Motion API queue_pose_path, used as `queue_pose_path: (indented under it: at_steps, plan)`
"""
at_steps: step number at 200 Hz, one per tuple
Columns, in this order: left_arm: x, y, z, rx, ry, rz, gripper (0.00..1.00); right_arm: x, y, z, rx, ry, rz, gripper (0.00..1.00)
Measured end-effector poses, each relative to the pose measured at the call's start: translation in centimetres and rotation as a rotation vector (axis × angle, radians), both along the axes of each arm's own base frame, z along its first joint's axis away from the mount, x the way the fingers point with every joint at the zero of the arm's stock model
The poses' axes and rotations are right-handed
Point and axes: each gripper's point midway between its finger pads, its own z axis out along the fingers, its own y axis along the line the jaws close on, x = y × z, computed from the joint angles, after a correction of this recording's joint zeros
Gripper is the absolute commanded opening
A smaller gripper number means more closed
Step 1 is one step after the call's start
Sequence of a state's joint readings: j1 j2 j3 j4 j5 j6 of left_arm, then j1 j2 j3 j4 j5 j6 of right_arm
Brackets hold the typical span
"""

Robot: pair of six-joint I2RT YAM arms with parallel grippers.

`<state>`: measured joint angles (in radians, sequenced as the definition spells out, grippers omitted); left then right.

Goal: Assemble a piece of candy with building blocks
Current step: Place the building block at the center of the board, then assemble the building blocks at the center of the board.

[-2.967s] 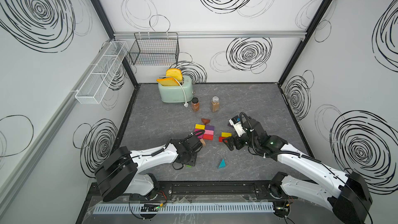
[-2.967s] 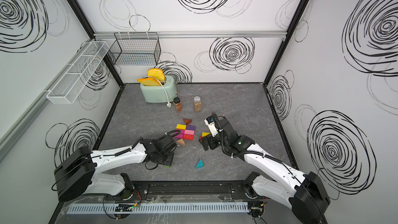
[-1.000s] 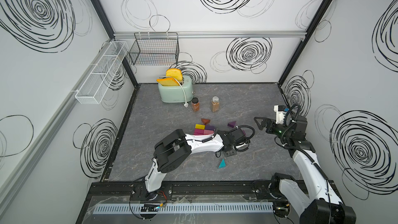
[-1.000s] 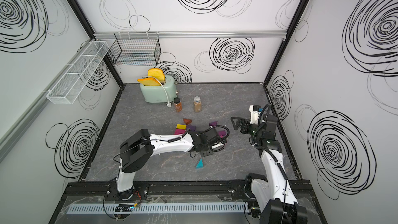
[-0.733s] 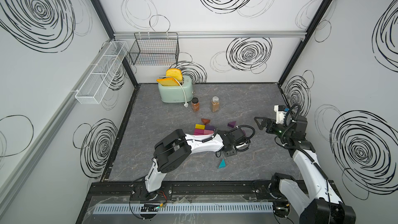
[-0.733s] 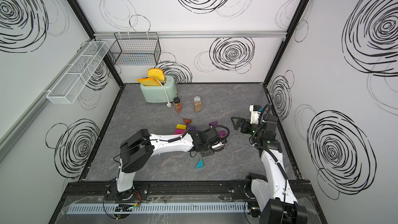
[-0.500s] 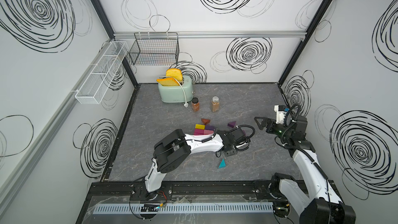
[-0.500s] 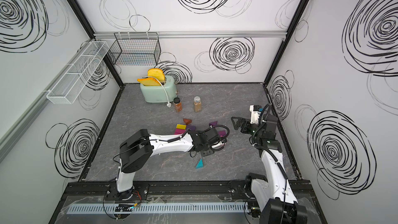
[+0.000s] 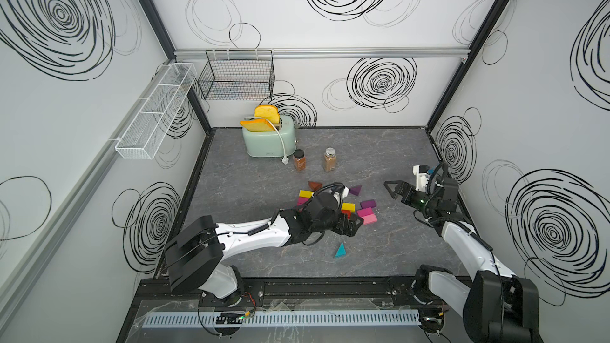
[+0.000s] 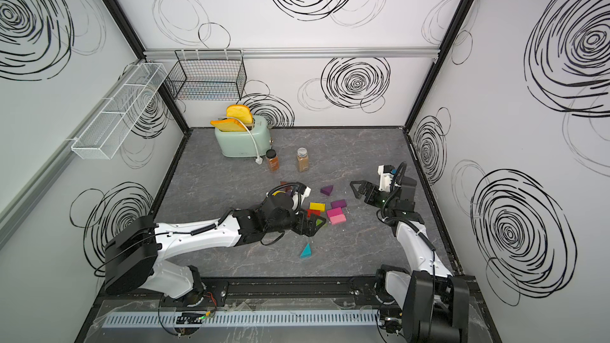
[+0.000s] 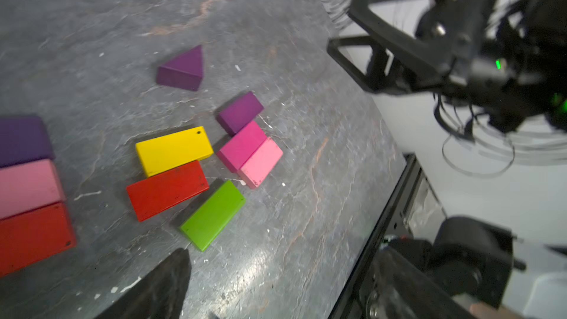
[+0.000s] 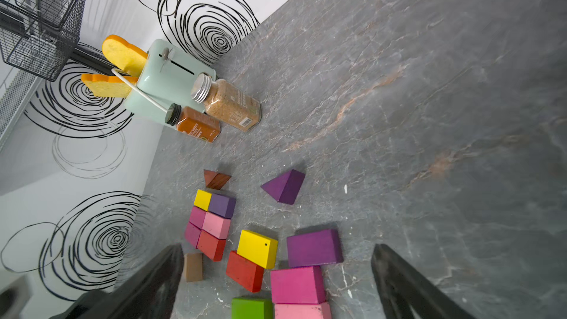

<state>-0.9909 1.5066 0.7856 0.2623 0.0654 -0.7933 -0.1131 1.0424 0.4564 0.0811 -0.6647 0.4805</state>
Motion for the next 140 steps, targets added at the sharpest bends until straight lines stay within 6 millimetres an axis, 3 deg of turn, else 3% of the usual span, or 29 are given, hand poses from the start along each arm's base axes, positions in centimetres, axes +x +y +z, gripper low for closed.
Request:
queue_pose_path:
  at_steps: [50,94,140]
  plan:
    - [4.1,-0.9,0.3,-0.233,0.080,0.270,0.99,0.1,-0.3,2.4,0.003,-0.084,-0.047,0.99]
    - [7.0,-0.4,-1.6,-0.285,0.074,0.447,0.99,0.2,-0.5,2.1,0.006,-0.075,-0.048,0.99]
    - [8.4,0.5,-2.8,-0.343,0.053,0.567,0.99,0.0,-0.5,2.0,0.000,-0.075,-0.030,0.99]
